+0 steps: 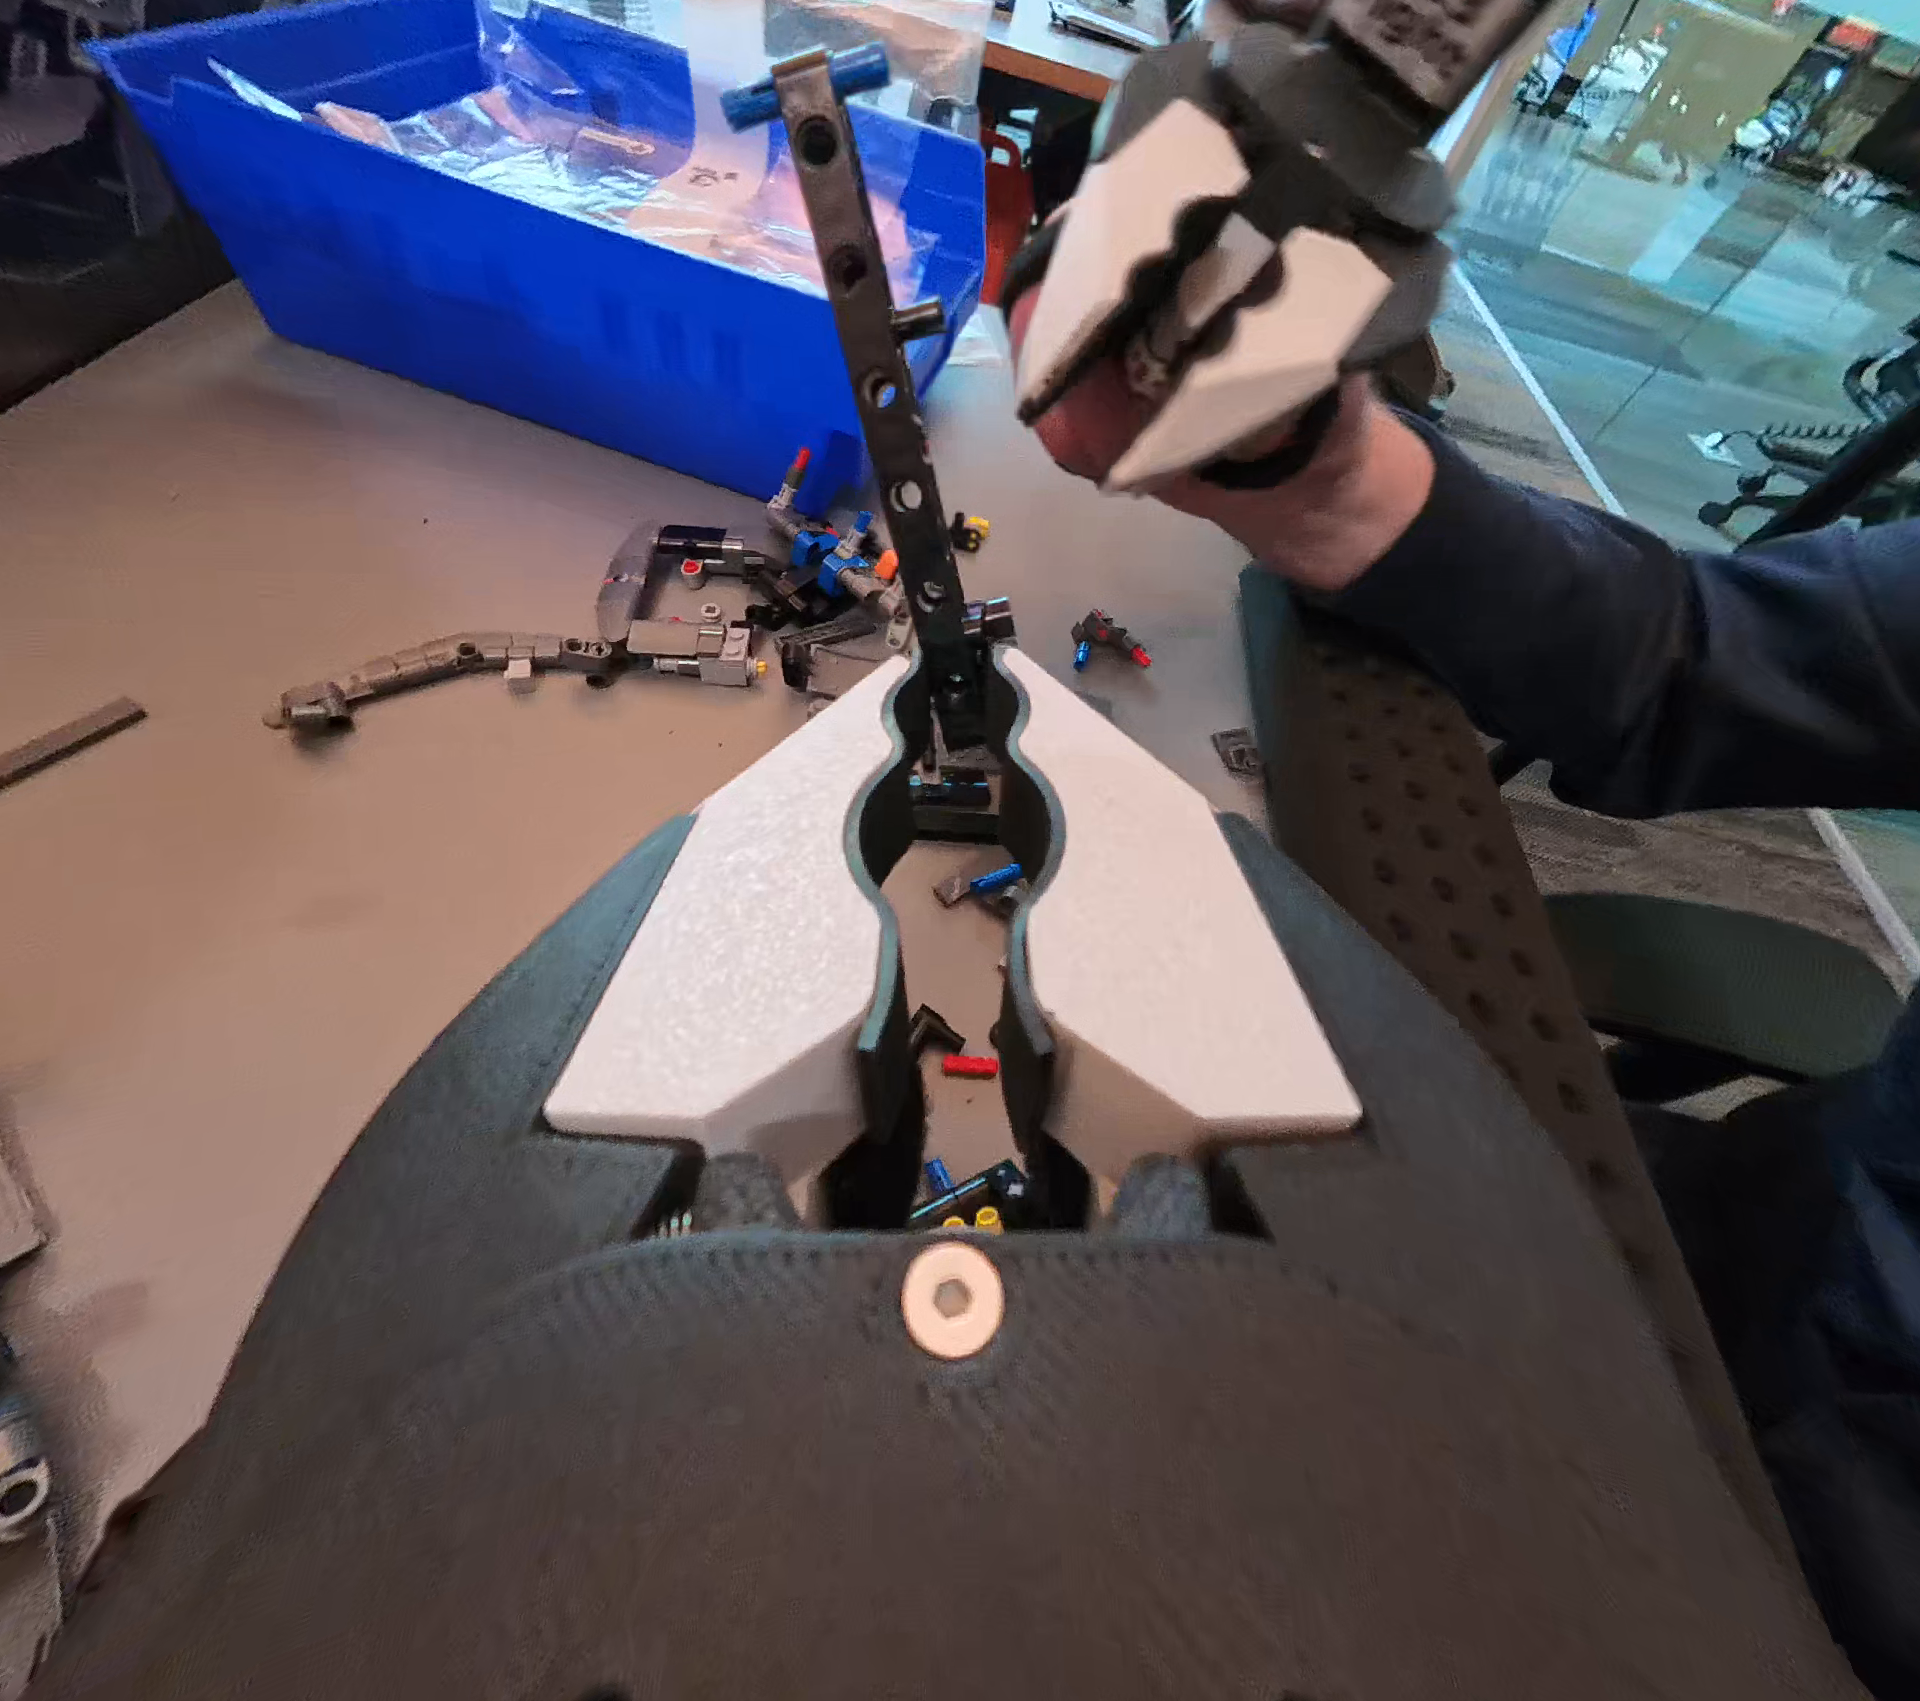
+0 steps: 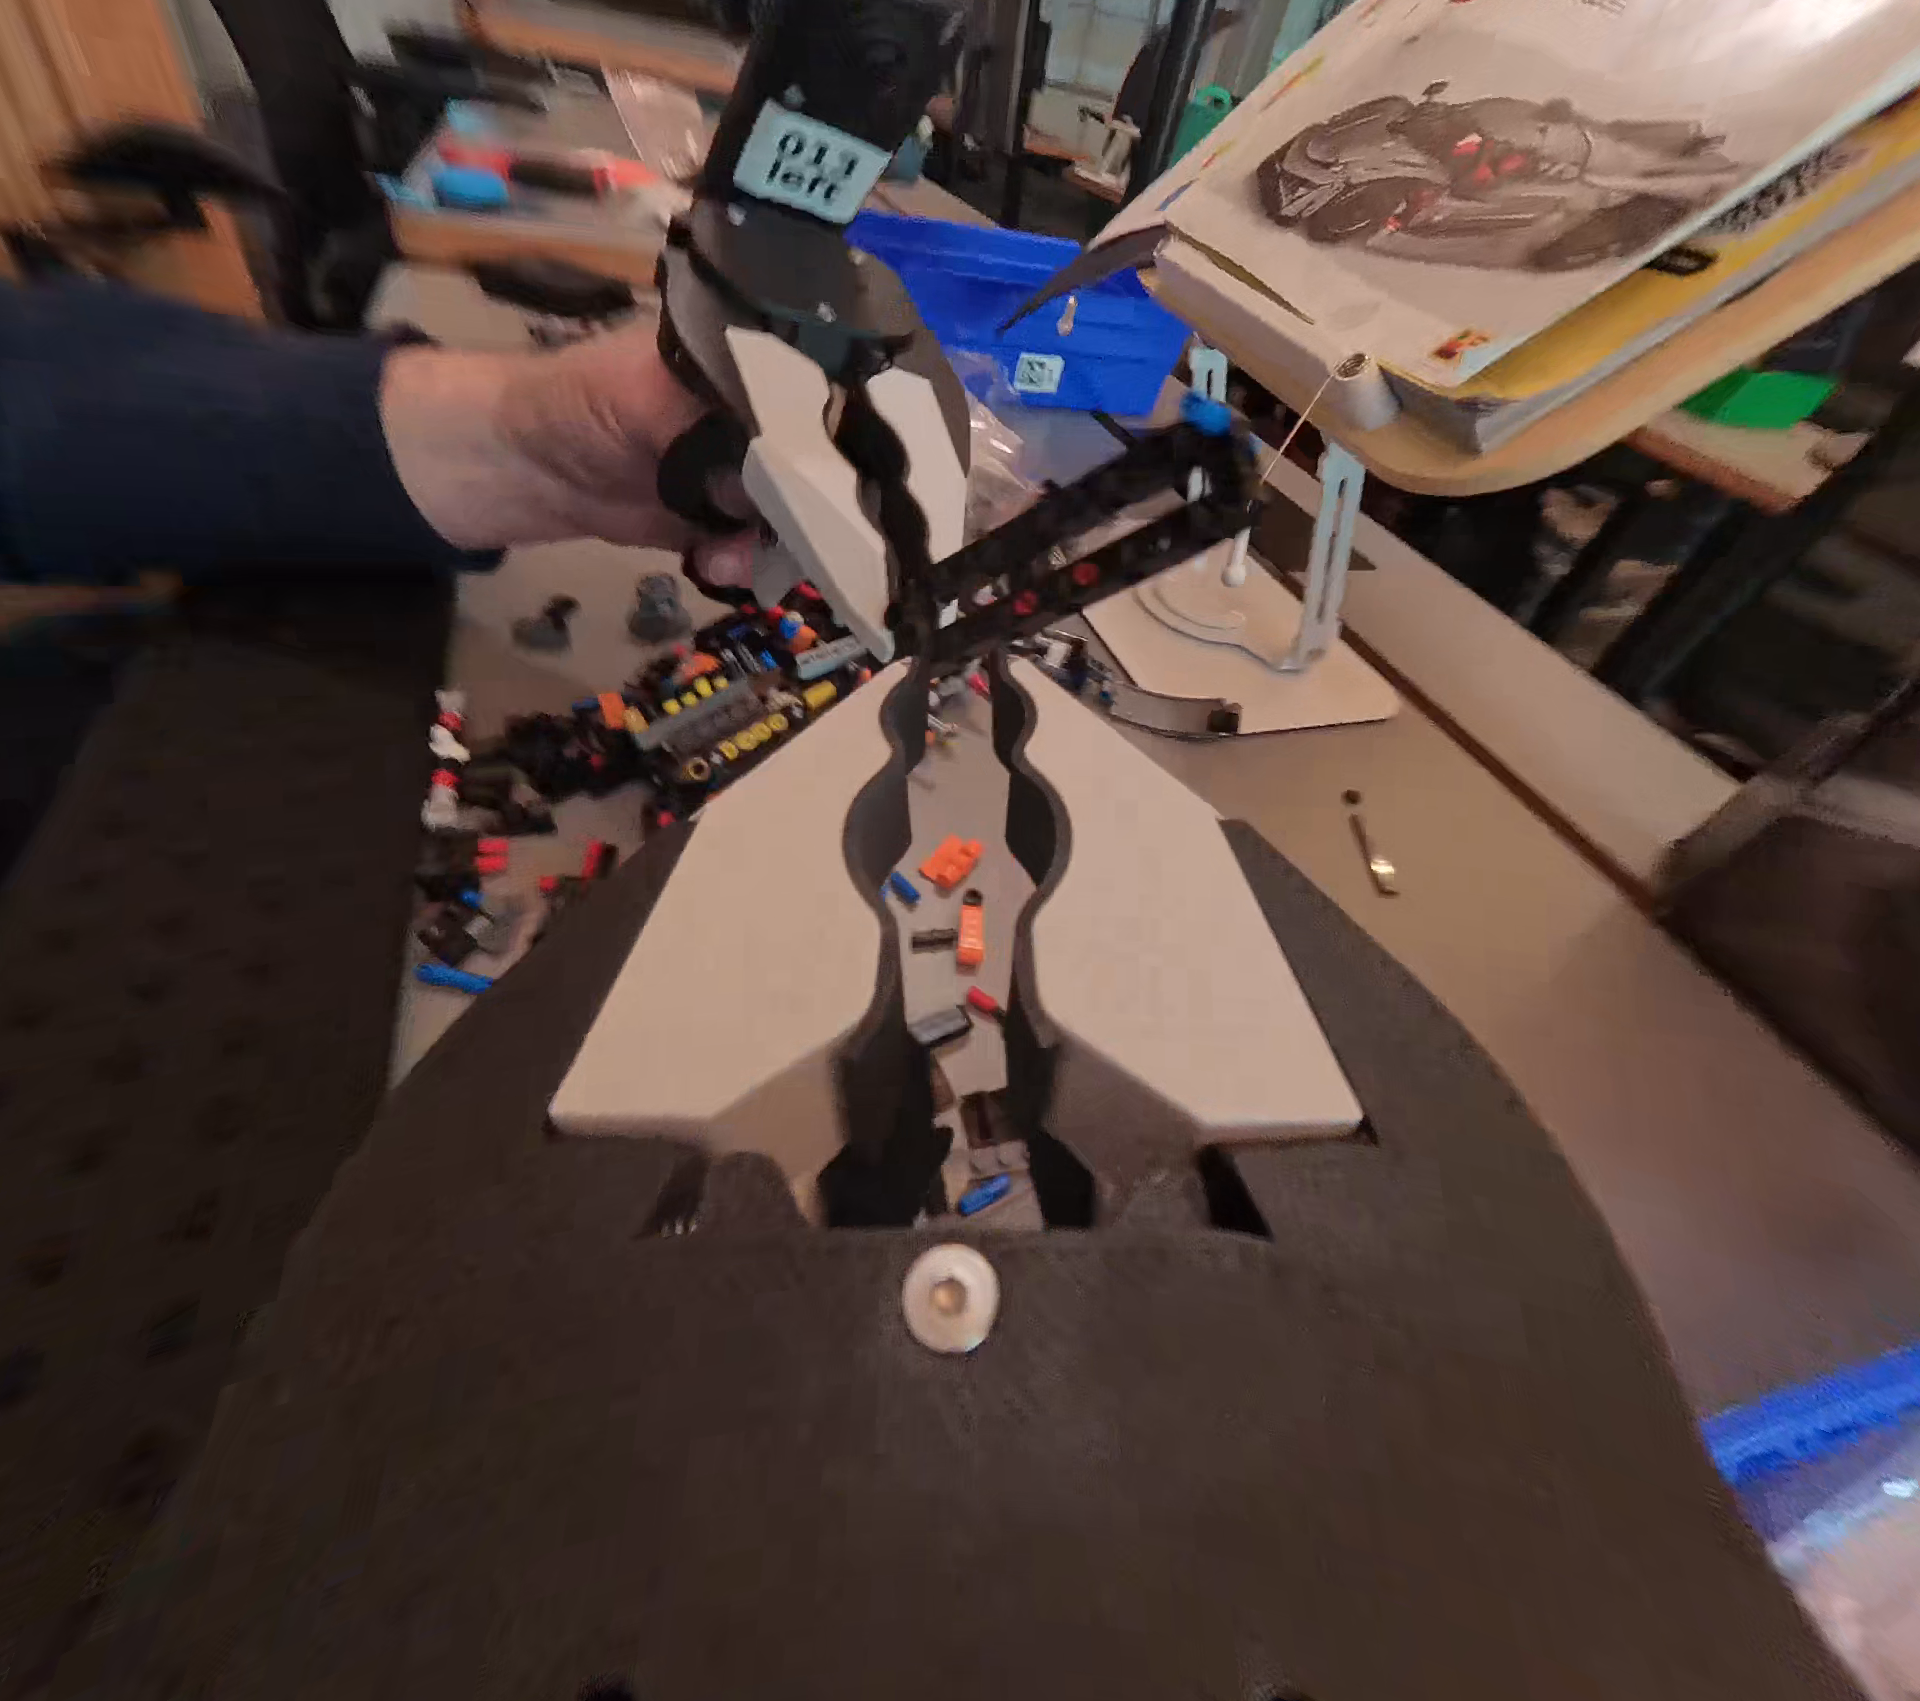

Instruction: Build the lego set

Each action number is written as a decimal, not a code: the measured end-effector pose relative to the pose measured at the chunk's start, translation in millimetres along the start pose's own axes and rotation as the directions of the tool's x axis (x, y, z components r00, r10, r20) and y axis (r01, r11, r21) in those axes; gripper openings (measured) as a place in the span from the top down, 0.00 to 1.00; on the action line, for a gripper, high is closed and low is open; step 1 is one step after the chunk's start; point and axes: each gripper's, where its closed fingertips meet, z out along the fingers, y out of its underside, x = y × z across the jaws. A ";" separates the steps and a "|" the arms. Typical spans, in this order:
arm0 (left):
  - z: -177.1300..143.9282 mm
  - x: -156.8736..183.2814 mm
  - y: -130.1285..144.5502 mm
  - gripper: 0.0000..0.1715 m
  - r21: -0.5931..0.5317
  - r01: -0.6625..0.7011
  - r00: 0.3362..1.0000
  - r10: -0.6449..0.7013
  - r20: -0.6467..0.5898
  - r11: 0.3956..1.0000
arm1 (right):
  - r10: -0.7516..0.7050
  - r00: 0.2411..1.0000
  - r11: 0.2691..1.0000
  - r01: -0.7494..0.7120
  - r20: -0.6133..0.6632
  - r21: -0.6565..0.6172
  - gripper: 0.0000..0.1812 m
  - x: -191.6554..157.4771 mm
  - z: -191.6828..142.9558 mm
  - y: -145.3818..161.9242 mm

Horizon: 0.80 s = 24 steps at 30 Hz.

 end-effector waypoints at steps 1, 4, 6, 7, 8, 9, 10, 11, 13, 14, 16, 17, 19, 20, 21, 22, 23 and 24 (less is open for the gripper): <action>1.4 -1.4 1.8 0.96 -0.006 0.016 1.000 -0.016 0.001 1.000 | -0.063 0.998 0.998 0.062 -0.026 -0.032 0.93 -2.8 5.0 1.3; 6.1 -1.5 3.9 0.96 -0.008 0.038 0.999 -0.038 -0.005 0.999 | -0.233 0.968 0.965 0.218 -0.093 -0.146 0.90 -6.4 20.2 11.3; 8.1 -1.1 3.8 0.96 -0.011 0.043 0.999 -0.043 -0.005 0.999 | -0.282 0.955 0.942 0.258 -0.088 -0.212 0.91 -8.7 28.6 22.3; 8.9 -2.9 5.1 0.96 -0.017 0.039 0.999 -0.039 0.007 0.999 | -0.295 0.950 0.936 0.265 -0.103 -0.233 0.92 -6.4 30.7 25.4; 9.5 -1.8 5.7 0.96 -0.019 0.039 0.999 -0.039 -0.001 0.999 | -0.304 0.945 0.932 0.270 -0.117 -0.242 0.94 -4.1 31.2 26.2; 10.1 0.7 5.1 0.96 -0.016 0.046 0.999 -0.046 -0.021 0.999 | -0.307 0.944 0.932 0.274 -0.118 -0.236 0.95 -4.5 30.7 24.9; 10.5 1.3 4.7 0.96 -0.014 0.053 0.998 -0.053 -0.025 0.998 | -0.307 0.944 0.935 0.276 -0.118 -0.221 0.95 -5.6 30.1 22.1; 11.2 1.0 5.3 0.96 -0.018 0.054 0.998 -0.054 -0.020 0.998 | -0.313 0.941 0.934 0.281 -0.128 -0.219 0.95 -4.6 29.3 20.6; 12.8 -1.3 7.9 0.96 -0.036 0.035 0.999 -0.035 0.005 0.999 | -0.335 0.933 0.922 0.297 -0.130 -0.247 0.94 -3.8 29.9 24.1; 13.4 -2.8 8.7 0.96 -0.040 0.028 0.999 -0.028 0.020 0.999 | -0.346 0.929 0.916 0.304 -0.129 -0.263 0.95 -3.9 30.7 26.4; 13.4 -4.2 8.4 0.96 -0.039 0.034 0.999 -0.033 0.031 0.999 | -0.379 0.914 0.900 0.327 -0.144 -0.290 0.95 -2.3 31.4 27.8; 13.0 -4.5 8.0 0.96 -0.038 0.037 0.999 -0.035 0.033 0.999 | -0.391 0.908 0.894 0.336 -0.149 -0.297 0.95 -2.2 31.7 27.7; 12.1 -3.9 6.1 0.96 -0.025 0.048 0.999 -0.047 0.027 0.999 | -0.407 0.900 0.887 0.348 -0.155 -0.304 0.96 -2.7 32.5 27.1; 11.9 -2.8 5.5 0.96 -0.022 0.054 0.998 -0.054 0.017 0.998 | -0.404 0.902 0.889 0.348 -0.152 -0.298 0.98 -4.1 32.5 26.4; 12.0 -2.0 5.4 0.96 -0.021 0.056 0.998 -0.055 0.009 0.998 | -0.386 0.911 0.897 0.335 -0.147 -0.288 0.98 -5.2 32.2 26.0; 12.4 -1.4 5.3 0.96 -0.019 0.056 0.998 -0.055 0.004 0.998 | -0.361 0.922 0.908 0.314 -0.139 -0.279 0.98 -5.6 31.6 26.1; 13.0 -0.2 6.1 0.96 -0.023 0.054 0.999 -0.054 -0.004 0.998 | -0.333 0.934 0.918 0.289 -0.131 -0.272 0.98 -6.1 30.9 26.5; 13.8 0.7 6.4 0.96 -0.024 0.053 0.999 -0.053 -0.009 0.998 | -0.309 0.943 0.926 0.270 -0.120 -0.265 0.98 -7.0 30.1 26.7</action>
